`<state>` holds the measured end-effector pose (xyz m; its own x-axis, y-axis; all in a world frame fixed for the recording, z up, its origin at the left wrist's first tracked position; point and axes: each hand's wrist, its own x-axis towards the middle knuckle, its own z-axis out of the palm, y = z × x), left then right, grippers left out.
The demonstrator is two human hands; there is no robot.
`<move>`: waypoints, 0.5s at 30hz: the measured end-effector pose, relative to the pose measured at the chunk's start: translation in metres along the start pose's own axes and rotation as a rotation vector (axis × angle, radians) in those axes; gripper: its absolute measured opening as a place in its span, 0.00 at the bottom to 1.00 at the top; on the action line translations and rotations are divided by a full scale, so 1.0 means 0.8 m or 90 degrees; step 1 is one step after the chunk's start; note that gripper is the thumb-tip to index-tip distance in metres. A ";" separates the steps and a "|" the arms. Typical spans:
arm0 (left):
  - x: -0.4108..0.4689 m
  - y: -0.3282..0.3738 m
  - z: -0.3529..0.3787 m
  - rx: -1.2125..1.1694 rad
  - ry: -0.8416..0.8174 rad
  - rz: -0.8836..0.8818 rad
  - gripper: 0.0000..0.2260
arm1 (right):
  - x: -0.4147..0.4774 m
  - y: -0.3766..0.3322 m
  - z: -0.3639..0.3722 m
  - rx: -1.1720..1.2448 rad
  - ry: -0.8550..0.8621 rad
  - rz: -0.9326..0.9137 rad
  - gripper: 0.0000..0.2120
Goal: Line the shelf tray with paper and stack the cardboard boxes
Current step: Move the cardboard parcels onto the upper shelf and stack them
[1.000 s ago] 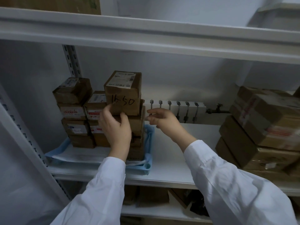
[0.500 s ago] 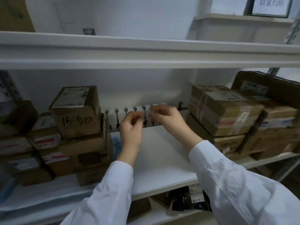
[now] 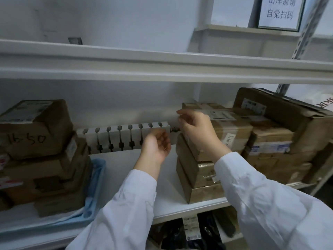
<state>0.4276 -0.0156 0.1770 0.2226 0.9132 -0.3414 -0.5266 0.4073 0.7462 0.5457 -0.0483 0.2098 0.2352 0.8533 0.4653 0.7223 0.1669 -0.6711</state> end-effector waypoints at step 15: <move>-0.073 -0.087 0.133 0.273 -0.040 0.030 0.24 | 0.019 0.136 -0.135 -0.131 -0.072 0.266 0.26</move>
<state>0.5385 -0.0960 0.2061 0.2626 0.9248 -0.2751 -0.1516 0.3211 0.9348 0.6985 -0.0707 0.2063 0.4692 0.8767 0.1062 0.6970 -0.2937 -0.6542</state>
